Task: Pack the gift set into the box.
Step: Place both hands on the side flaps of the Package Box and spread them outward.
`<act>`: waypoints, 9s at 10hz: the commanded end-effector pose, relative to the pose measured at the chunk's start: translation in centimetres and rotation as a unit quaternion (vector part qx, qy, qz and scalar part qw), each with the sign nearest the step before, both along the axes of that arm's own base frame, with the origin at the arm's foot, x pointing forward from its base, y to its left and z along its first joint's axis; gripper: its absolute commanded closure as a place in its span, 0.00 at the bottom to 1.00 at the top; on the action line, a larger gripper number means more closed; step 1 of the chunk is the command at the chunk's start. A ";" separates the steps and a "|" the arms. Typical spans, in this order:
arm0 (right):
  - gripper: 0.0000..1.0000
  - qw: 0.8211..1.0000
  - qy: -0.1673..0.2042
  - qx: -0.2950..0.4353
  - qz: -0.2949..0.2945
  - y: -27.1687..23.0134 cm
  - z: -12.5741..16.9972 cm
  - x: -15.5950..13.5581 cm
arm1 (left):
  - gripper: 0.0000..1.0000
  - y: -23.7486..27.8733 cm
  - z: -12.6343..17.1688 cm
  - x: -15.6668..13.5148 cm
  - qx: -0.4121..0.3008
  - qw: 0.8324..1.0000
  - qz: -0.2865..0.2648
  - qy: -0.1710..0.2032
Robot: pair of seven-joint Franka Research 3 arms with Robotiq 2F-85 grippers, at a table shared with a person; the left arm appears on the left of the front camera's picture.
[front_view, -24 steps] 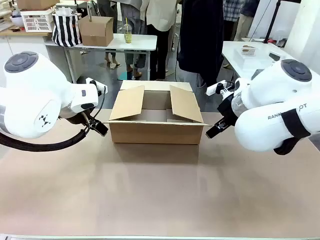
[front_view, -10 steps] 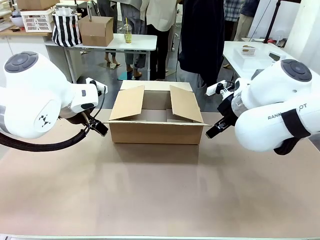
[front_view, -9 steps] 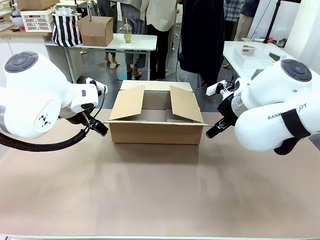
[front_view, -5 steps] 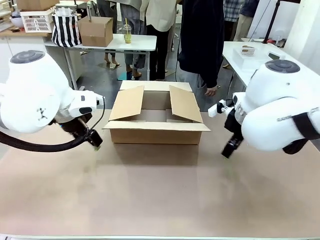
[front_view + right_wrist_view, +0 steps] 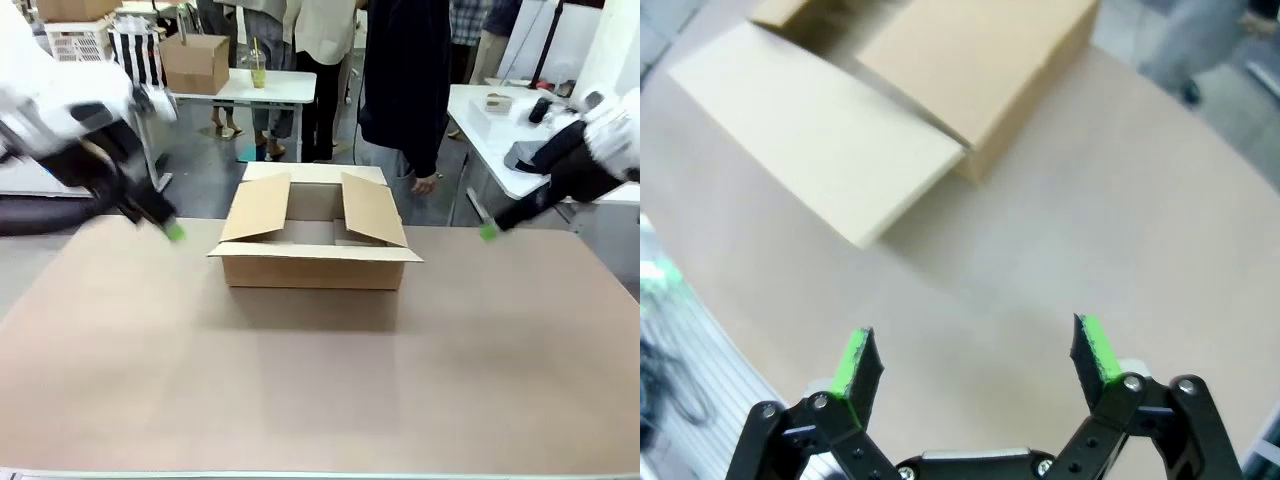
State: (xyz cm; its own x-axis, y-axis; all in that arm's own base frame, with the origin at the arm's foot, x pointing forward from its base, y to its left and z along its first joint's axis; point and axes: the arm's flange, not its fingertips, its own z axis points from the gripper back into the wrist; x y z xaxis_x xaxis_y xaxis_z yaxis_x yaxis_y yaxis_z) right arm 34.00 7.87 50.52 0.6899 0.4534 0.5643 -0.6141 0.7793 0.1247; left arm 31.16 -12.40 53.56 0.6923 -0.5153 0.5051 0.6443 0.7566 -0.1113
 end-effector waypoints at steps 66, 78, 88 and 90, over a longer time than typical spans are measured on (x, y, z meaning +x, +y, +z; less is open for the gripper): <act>0.00 0.880 0.078 0.464 0.066 0.7 1.4 6.4 | 0.00 -20.6 -12.0 26.3 0.264 0.911 0.318 -0.019; 0.00 0.880 0.078 0.464 0.066 0.7 1.4 6.4 | 0.00 -11.0 -5.5 25.7 0.258 0.879 0.398 -0.049; 0.00 0.880 0.078 0.464 0.066 0.7 1.4 6.4 | 0.00 8.3 -10.0 21.5 -0.094 0.901 0.405 0.122; 0.00 0.880 0.078 0.464 0.066 0.7 1.4 6.4 | 0.00 9.2 -12.8 20.6 -0.138 0.919 0.329 0.166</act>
State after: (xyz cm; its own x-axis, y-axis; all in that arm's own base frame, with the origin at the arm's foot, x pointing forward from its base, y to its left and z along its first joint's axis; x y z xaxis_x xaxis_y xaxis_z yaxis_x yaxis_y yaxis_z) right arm 40.28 8.21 51.75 0.7719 -0.0462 0.6341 -0.6075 0.2406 0.7570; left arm 52.63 -4.33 42.51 0.9099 0.2851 0.3015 -0.1447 0.8990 -0.4134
